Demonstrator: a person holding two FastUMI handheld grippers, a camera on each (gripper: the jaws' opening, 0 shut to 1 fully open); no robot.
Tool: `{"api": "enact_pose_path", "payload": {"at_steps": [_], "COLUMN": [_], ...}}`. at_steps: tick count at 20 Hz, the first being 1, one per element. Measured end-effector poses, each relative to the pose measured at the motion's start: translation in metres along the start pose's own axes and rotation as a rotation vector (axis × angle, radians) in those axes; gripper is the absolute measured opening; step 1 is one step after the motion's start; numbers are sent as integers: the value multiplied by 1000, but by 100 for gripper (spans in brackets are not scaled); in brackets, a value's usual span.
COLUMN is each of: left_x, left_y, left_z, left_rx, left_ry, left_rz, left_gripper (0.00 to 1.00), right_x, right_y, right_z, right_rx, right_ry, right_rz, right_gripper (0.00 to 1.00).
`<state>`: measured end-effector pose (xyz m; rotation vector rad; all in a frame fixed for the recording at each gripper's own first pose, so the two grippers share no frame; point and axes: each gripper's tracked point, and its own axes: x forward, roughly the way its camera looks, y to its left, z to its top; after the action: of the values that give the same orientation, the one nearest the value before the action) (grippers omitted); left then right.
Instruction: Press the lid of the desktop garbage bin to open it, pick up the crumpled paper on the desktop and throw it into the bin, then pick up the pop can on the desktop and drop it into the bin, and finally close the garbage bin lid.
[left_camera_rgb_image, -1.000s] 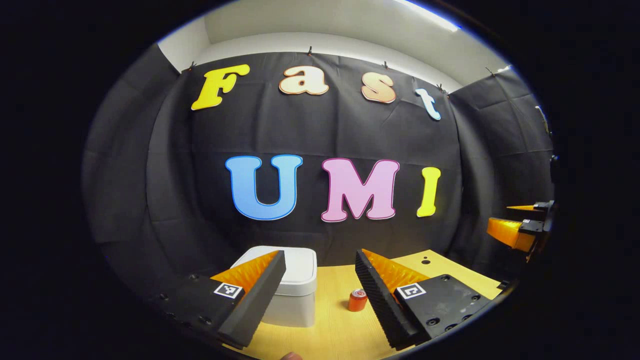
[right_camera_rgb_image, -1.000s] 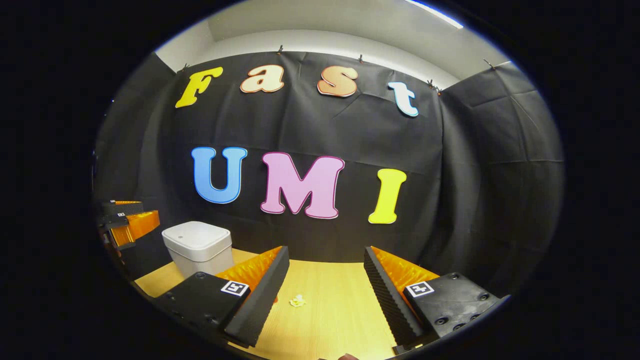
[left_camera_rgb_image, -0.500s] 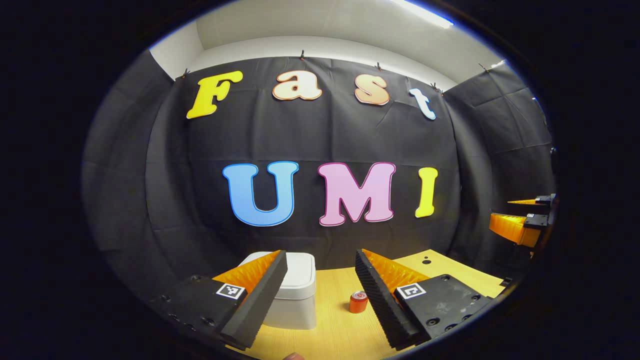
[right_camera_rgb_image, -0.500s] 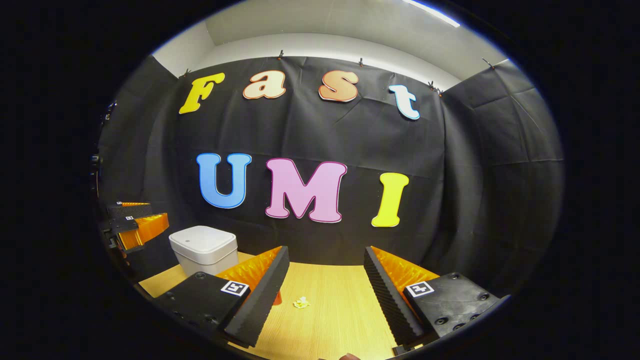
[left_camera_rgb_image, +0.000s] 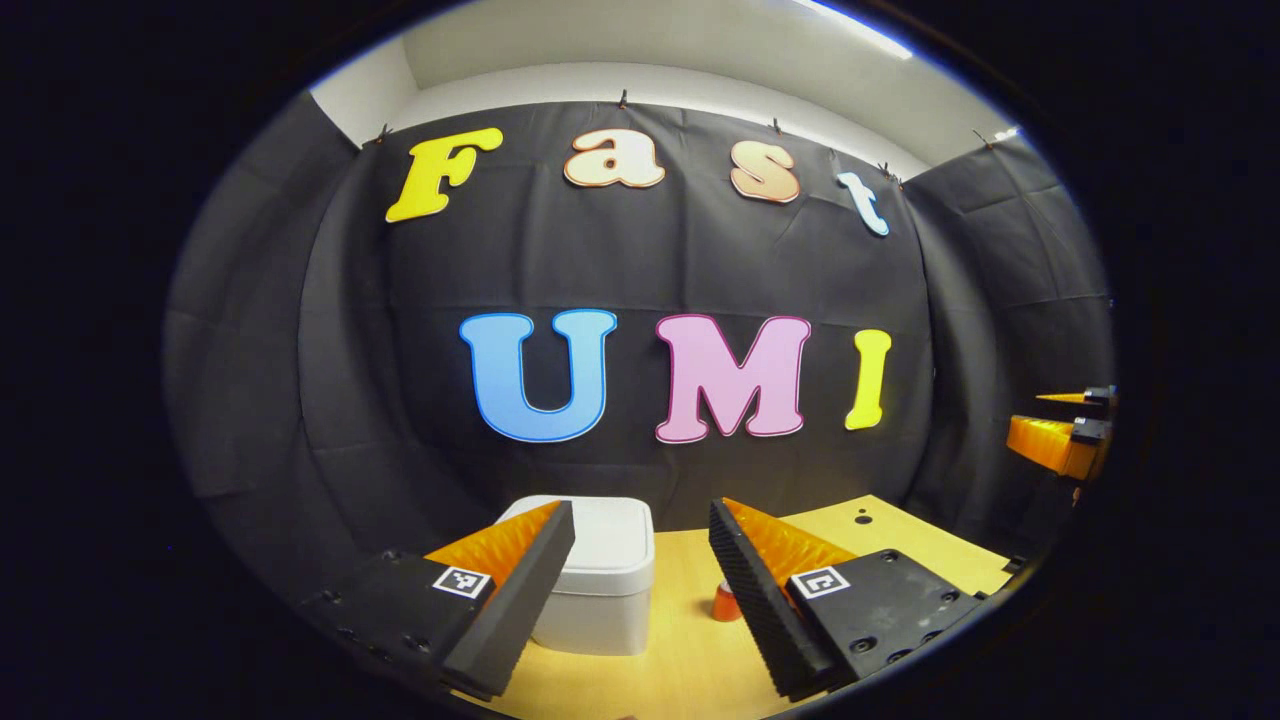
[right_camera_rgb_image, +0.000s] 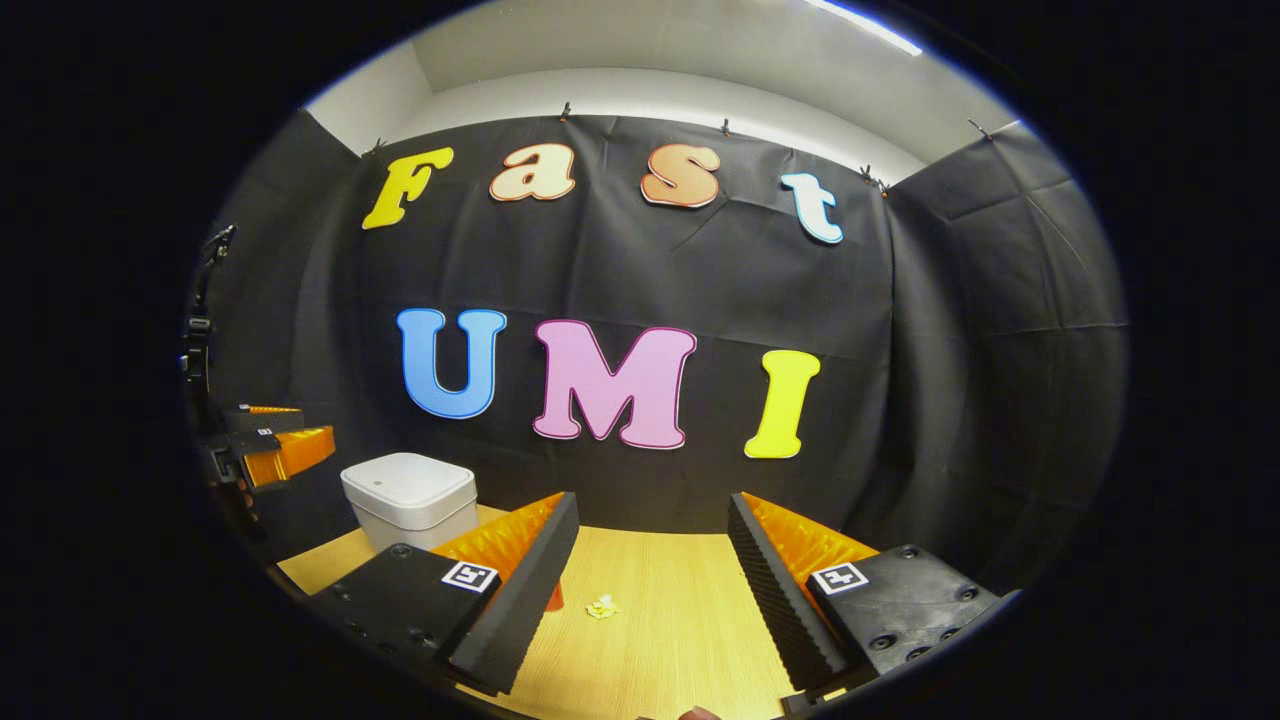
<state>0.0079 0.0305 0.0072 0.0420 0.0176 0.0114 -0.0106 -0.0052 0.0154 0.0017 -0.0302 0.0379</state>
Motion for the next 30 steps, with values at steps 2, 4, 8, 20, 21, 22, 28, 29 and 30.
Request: {"api": "enact_pose_path", "payload": {"at_steps": [2,4,8,20,21,22,28,29,30], "left_x": [4,6,14,133,141,147,166,170,166], "left_y": [9,9,17,80,86,88,89,89,87], "left_z": [4,2,2,-77,-85,-96,-142,-141,-145], "left_rx": [6,-5,-11,-175,-161,-128,-149,-140,-141], "left_ry": [-4,5,17,372,403,434,614,620,662], "left_rz": [-2,-23,-68,-77,-61,-42,-8,-1,7], "left_gripper": [74,51,9,7,7,7,7,8,7], "right_x": [0,0,3,52,62,73,145,159,170], "right_y": [0,3,8,11,10,9,3,0,-2], "right_z": [-1,0,3,-14,-19,-24,-63,-70,-79], "right_rx": [-4,-5,-18,-36,-36,-35,23,24,30], "right_ry": [2,1,-6,10,16,26,100,112,132], "right_rz": [-2,0,1,89,103,116,209,220,232], "right_gripper": [98,87,98,98,98,97,98,98,98]}}
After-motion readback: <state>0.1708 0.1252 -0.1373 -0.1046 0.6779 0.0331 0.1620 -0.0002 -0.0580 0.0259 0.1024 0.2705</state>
